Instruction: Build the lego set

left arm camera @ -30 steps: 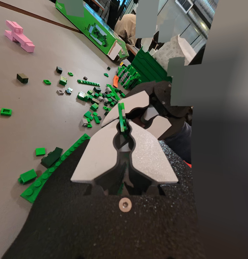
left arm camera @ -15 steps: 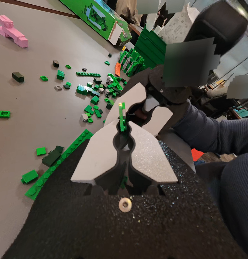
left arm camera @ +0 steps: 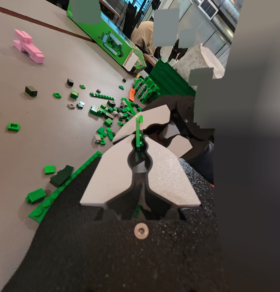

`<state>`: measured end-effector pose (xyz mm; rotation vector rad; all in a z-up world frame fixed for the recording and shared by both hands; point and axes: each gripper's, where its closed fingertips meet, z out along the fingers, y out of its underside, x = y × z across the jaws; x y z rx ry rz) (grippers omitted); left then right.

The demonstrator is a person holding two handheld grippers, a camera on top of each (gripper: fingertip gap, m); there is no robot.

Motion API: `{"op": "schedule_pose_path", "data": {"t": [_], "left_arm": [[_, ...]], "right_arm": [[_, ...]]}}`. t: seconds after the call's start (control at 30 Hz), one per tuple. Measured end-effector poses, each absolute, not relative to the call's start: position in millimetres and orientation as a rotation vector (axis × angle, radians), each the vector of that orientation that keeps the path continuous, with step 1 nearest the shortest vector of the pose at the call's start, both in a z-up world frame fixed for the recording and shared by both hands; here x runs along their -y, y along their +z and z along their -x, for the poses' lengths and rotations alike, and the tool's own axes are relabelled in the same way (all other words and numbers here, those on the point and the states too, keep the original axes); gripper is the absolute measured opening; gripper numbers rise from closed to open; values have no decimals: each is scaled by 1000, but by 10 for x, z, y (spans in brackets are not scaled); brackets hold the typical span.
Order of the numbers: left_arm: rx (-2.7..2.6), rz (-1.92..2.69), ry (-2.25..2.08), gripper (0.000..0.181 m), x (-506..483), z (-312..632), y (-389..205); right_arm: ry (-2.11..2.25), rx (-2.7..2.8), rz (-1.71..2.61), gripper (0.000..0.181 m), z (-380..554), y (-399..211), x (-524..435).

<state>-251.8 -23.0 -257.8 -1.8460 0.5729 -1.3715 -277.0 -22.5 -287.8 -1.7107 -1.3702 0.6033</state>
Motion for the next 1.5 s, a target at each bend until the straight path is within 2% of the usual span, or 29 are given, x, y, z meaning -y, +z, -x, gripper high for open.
{"op": "schedule_pose_path", "data": {"t": [0.47,0.57,0.93,1.03,1.23,1.5], "left_arm": [[-740,1865,-1283,8,328,2460,-2629],[-791,1853,-1262,5,359,2456,-2638],[-552,1740,-1380,6,199,2605,-2459],[-510,1658,-1477,5,217,2673,-2346],[-526,1527,-1532,6,267,2706,-2185],[-676,1602,-1466,16,345,2668,-2291]], "right_arm": [[918,1461,1731,34,2720,-2917,412],[992,1460,1727,24,2707,-2901,441],[742,1437,1674,39,2527,-2911,286],[921,1368,1664,35,2500,-2787,349],[1252,1280,1620,13,2456,-2585,467],[1147,1308,1594,7,2388,-2576,410]]}}
